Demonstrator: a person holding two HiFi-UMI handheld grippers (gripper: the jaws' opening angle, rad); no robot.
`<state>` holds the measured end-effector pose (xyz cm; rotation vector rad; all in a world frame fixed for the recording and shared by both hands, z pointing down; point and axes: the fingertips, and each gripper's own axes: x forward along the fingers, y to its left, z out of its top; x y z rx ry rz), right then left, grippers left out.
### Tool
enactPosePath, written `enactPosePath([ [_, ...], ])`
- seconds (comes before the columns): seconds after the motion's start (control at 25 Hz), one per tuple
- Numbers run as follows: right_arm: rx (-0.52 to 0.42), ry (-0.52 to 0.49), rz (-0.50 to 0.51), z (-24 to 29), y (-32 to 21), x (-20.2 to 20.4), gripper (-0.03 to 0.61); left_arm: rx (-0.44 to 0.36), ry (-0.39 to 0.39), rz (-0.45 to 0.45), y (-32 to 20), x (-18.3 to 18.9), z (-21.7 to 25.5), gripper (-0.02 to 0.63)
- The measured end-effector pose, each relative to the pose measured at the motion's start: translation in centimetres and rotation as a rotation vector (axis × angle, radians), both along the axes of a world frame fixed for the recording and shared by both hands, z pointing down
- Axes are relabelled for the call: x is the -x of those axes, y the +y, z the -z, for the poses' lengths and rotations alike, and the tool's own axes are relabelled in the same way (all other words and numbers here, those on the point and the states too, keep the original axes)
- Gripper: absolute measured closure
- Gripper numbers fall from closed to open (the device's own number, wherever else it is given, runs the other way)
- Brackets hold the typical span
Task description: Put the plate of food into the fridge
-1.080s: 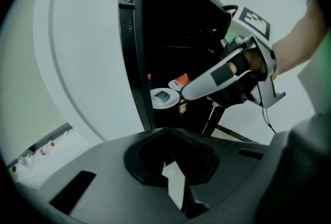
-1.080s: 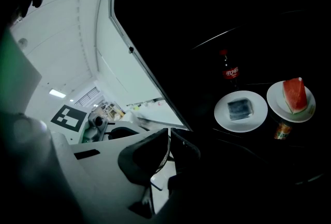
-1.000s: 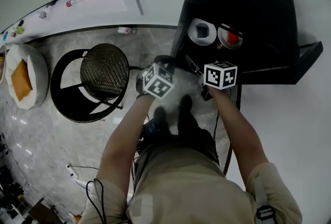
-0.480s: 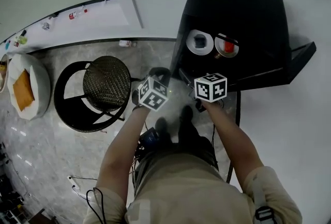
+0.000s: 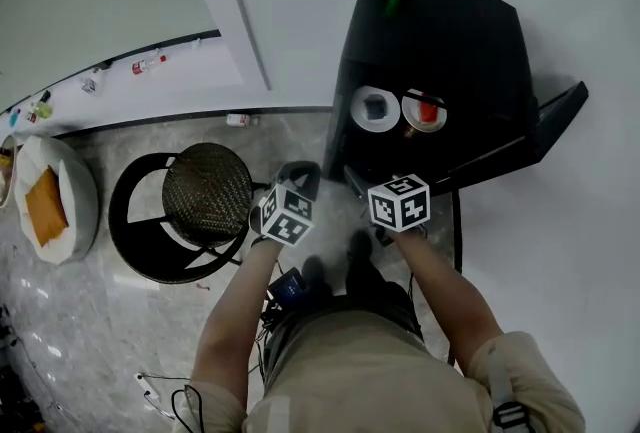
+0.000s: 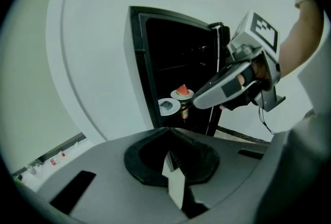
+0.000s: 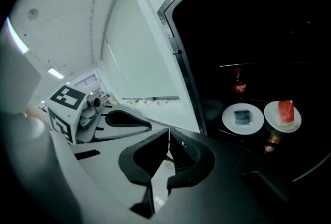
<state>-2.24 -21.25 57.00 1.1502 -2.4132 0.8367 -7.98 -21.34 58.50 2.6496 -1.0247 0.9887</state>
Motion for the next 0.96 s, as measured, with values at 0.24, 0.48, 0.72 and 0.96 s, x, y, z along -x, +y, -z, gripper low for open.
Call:
enactPosePath([
  [0.24,-0.054,0.010,-0.056,2.3,2.0,-0.3,0.552,-0.058,0.036,-0.051,2.6,0.0,2.6,0.604],
  [0.48,-0.113,0.040,-0.086,4.6,5.4,-0.5,0.552,-0.066,0.054,-0.089,5.2,0.5,2.9,0.604],
  [0.72,-0.136,0.021,-0.091,6.4,9.0,-1.0,0.554,-0.066,0.124,-0.080,7.5,-0.2,4.7,0.604],
  [0.96,-0.115,-0.063,-0.123,8.4,14.5,-3.4,0.552,-0.071,0.161,-0.102,11.4,-2.6,7.4,0.604],
])
